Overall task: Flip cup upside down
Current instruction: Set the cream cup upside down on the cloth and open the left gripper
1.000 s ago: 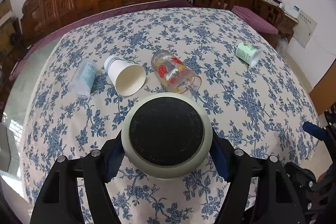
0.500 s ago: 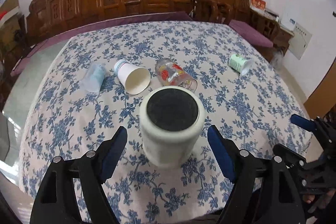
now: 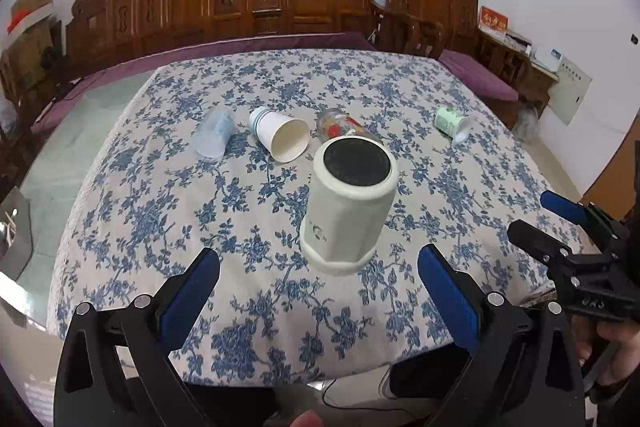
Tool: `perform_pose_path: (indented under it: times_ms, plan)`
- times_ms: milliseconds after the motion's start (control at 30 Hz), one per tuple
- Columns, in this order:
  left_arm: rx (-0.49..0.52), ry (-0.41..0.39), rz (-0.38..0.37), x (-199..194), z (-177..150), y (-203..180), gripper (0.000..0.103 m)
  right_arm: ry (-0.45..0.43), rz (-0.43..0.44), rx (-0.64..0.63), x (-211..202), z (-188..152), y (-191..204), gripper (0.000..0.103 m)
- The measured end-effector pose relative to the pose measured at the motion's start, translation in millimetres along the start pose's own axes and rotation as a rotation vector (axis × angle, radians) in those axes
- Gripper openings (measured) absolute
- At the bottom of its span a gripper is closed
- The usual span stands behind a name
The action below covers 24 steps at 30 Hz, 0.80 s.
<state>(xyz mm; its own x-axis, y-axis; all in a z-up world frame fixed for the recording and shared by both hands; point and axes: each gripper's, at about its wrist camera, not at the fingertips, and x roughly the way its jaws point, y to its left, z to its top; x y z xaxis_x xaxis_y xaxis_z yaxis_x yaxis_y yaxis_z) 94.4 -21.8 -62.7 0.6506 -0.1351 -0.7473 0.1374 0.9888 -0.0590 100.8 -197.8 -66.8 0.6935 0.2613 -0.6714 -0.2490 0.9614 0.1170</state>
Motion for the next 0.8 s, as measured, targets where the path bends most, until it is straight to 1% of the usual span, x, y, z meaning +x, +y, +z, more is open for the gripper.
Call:
perform_pose_path:
  times_ms: [200, 267, 300, 400, 533, 800]
  plan:
    - [-0.017, -0.039, 0.008, -29, -14, 8, 0.095, -0.008, -0.007, 0.021, -16, -7, 13, 0.1]
    - [-0.012, -0.052, 0.024, -37, -18, 10, 0.095, -0.023, 0.0, 0.034, -26, -8, 19, 0.1]
    - [-0.012, -0.057, 0.027, -41, -19, 11, 0.095, -0.036, 0.007, 0.034, -31, -9, 22, 0.1]
    - [-0.014, -0.089, 0.021, -57, -23, 15, 0.095, -0.106, -0.007, 0.018, -56, -9, 35, 0.1]
    - [-0.029, -0.154, 0.024, -84, -27, 17, 0.095, -0.176, -0.001, 0.004, -84, -5, 47, 0.1]
    - [-0.032, -0.289, 0.073, -132, -32, 14, 0.095, -0.281, -0.012, -0.026, -129, -3, 66, 0.1]
